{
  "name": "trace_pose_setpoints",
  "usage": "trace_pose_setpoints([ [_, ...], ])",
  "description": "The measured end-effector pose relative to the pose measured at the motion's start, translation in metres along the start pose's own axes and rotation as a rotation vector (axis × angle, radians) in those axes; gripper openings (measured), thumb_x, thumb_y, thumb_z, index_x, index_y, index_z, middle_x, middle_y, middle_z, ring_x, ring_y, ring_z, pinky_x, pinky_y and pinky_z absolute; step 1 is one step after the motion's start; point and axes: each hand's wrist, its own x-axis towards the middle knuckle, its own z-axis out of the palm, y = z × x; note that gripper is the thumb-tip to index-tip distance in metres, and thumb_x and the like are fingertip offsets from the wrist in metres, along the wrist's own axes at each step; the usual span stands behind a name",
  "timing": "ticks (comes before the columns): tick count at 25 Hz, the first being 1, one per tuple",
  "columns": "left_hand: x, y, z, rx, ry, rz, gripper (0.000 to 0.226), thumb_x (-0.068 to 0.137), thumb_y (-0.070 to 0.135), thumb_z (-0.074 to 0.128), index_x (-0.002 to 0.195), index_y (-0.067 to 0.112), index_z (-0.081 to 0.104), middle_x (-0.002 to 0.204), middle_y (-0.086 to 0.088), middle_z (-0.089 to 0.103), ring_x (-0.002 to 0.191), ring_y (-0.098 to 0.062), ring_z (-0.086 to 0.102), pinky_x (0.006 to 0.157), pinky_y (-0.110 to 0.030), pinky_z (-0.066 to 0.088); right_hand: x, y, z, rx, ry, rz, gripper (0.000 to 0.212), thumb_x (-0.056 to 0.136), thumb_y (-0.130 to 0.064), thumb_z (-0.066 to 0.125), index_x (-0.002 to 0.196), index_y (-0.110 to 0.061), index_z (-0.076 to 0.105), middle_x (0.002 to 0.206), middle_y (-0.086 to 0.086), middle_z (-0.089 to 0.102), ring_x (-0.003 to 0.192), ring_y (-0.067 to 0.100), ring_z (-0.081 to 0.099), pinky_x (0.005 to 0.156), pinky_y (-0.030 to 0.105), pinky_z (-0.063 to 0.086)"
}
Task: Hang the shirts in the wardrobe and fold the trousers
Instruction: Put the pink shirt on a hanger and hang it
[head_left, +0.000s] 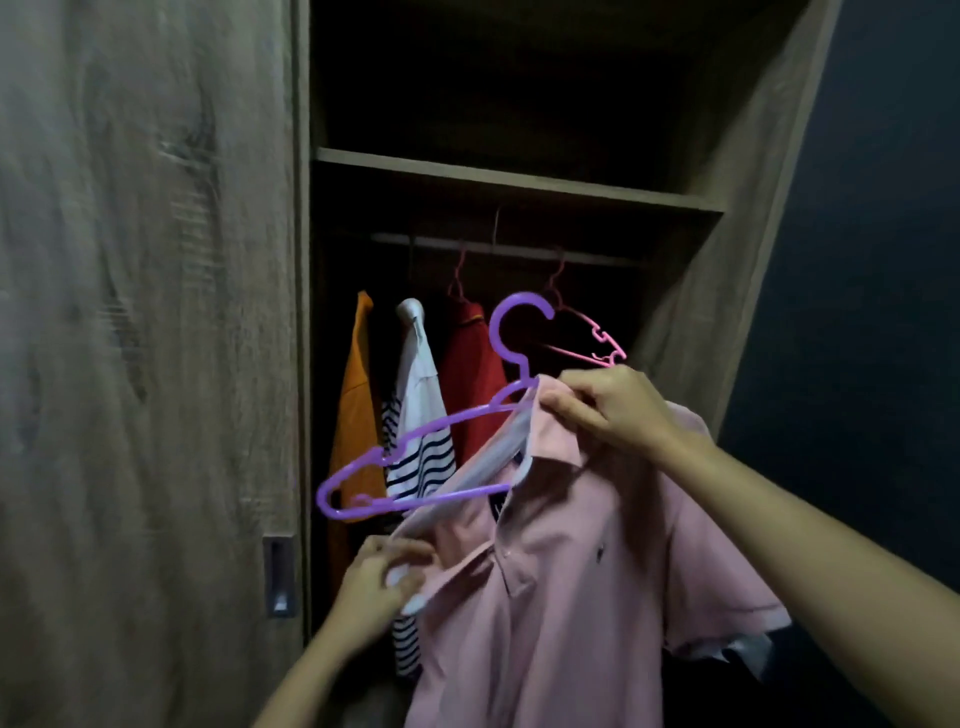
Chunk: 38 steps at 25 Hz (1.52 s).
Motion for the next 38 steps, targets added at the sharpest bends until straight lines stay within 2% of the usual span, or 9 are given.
trace_pose_setpoints([
  [6,0.051,0.000,-0.051,0.121,-0.106,-0.218,0.047,0.071,-0.001,0.067,0.057,0.044,0.069,0.061,0.022,0.066,0.081,-0.009,0.064,0.065,-0.005,0.040,-0.066,0.030,0.034,-0.095,-0.217,0.100,0.083,0.070,-0.086,0.003,0.070,-0.019,0.052,0.069,-0.006,0.063,0.069,0.015,0.060,0.056,0.026,0.032],
  [9,0.070,0.052,-0.043,0.324,0.055,-0.272,0.017,0.078,0.009,0.061,0.083,0.016,0.075,0.094,-0.008,0.068,0.093,-0.029,0.065,0.075,-0.026,0.046,-0.069,0.009,0.055,-0.094,-0.186,0.158,0.065,0.077,-0.075,0.021,0.072,-0.019,0.052,0.077,0.000,0.067,0.078,0.023,0.063,0.056,0.029,0.033],
  [11,0.067,0.083,-0.026,0.510,0.220,-0.140,0.022,0.081,0.010,0.058,0.099,0.010,0.070,0.107,-0.014,0.056,0.090,-0.038,0.062,0.076,-0.038,0.048,-0.061,-0.003,0.061,-0.008,-0.128,0.317,0.053,0.083,-0.069,0.033,0.070,-0.022,0.052,0.072,-0.001,0.065,0.076,0.021,0.062,0.060,0.031,0.039],
  [15,0.029,0.104,0.023,0.597,0.205,0.417,0.033,0.070,0.013,0.067,0.102,0.007,0.063,0.090,-0.009,0.058,0.057,-0.028,0.062,0.039,-0.033,0.043,-0.056,0.001,0.059,0.073,-0.057,0.505,0.049,0.079,-0.071,0.036,0.068,-0.027,0.055,0.064,-0.005,0.061,0.074,0.015,0.061,0.062,0.028,0.037],
  [18,0.025,0.084,0.015,0.583,0.353,0.648,0.032,0.084,0.027,0.051,0.108,0.011,0.064,0.103,-0.008,0.068,0.082,-0.024,0.066,0.059,-0.033,0.054,-0.061,0.010,0.057,0.153,-0.006,0.536,0.060,0.072,-0.077,0.032,0.077,-0.025,0.061,0.066,-0.003,0.063,0.069,0.012,0.060,0.059,0.028,0.039],
  [21,0.047,0.077,-0.038,0.594,0.511,0.449,0.045,0.085,0.043,0.048,0.117,0.014,0.058,0.114,-0.010,0.063,0.099,-0.026,0.054,0.079,-0.041,0.040,-0.058,0.019,0.055,0.289,0.056,0.468,0.066,0.070,-0.083,0.032,0.070,-0.023,0.058,0.061,0.000,0.055,0.056,0.011,0.052,0.057,0.033,0.042],
  [25,0.068,0.060,-0.076,0.623,0.119,0.405,0.065,0.085,0.074,0.012,0.082,0.022,0.051,0.072,-0.004,0.066,0.069,-0.031,0.064,0.056,-0.035,0.044,-0.046,0.015,0.050,0.262,0.072,0.375,0.051,0.078,-0.071,0.033,0.079,-0.030,0.064,0.064,-0.006,0.062,0.060,0.005,0.054,0.060,0.032,0.043],
  [33,0.073,0.033,-0.117,0.266,0.294,0.283,0.055,0.084,0.058,0.035,0.065,0.010,0.056,0.057,-0.005,0.058,0.062,-0.031,0.061,0.059,-0.040,0.045,-0.063,0.049,0.036,0.289,0.051,0.401,0.037,0.090,-0.056,0.029,0.107,-0.035,0.055,0.101,-0.016,0.062,0.094,0.009,0.059,0.081,0.036,0.047],
  [38,0.075,0.046,-0.111,0.130,0.260,0.300,0.054,0.087,0.053,0.039,0.063,0.007,0.055,0.055,-0.008,0.050,0.056,0.000,0.036,0.058,-0.034,0.039,-0.068,0.034,0.039,0.065,-0.002,0.311,0.042,0.085,-0.056,0.023,0.085,-0.023,0.049,0.077,-0.012,0.056,0.078,0.018,0.059,0.060,0.029,0.032],
])
